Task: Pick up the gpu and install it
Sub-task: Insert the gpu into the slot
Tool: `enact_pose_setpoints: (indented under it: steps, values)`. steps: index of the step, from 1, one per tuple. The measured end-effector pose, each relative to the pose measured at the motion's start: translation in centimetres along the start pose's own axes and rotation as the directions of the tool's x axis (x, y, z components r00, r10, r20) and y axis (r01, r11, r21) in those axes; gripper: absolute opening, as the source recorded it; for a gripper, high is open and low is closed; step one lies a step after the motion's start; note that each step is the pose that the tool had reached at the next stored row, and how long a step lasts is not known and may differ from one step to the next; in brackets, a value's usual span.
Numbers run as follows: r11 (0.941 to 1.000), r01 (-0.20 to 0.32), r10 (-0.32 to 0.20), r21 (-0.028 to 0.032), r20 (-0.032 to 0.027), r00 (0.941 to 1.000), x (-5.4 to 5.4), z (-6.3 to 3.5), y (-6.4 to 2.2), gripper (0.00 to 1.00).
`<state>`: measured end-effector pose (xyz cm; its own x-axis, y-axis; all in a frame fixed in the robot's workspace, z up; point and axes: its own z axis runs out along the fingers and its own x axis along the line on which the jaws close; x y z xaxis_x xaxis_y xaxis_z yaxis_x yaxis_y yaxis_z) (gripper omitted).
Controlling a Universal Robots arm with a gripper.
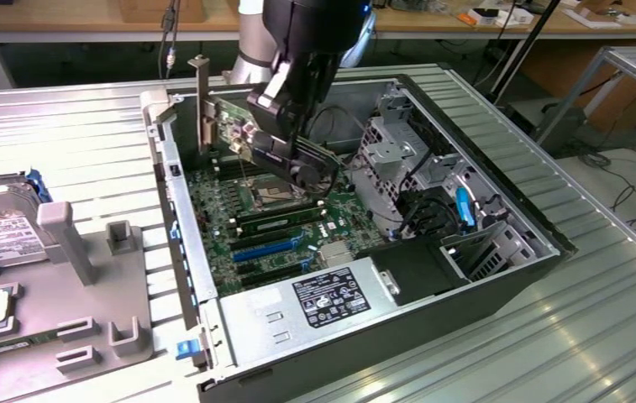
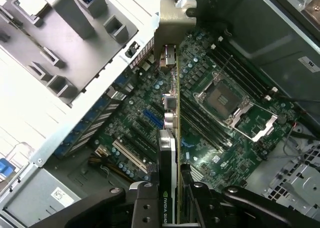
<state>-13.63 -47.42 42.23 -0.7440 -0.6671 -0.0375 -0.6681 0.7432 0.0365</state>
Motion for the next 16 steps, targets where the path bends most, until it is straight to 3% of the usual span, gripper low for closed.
enact_pose_setpoints:
  steps: [8,16]
  values:
    - [0.9963,0.085,-0.085,-0.0033,-0.0029,0.9963,0.00,0.00,0.00,0.27]
    - [0.9853,0.171,-0.171,-0.0070,-0.0056,0.9853,0.00,0.00,0.00,0.27]
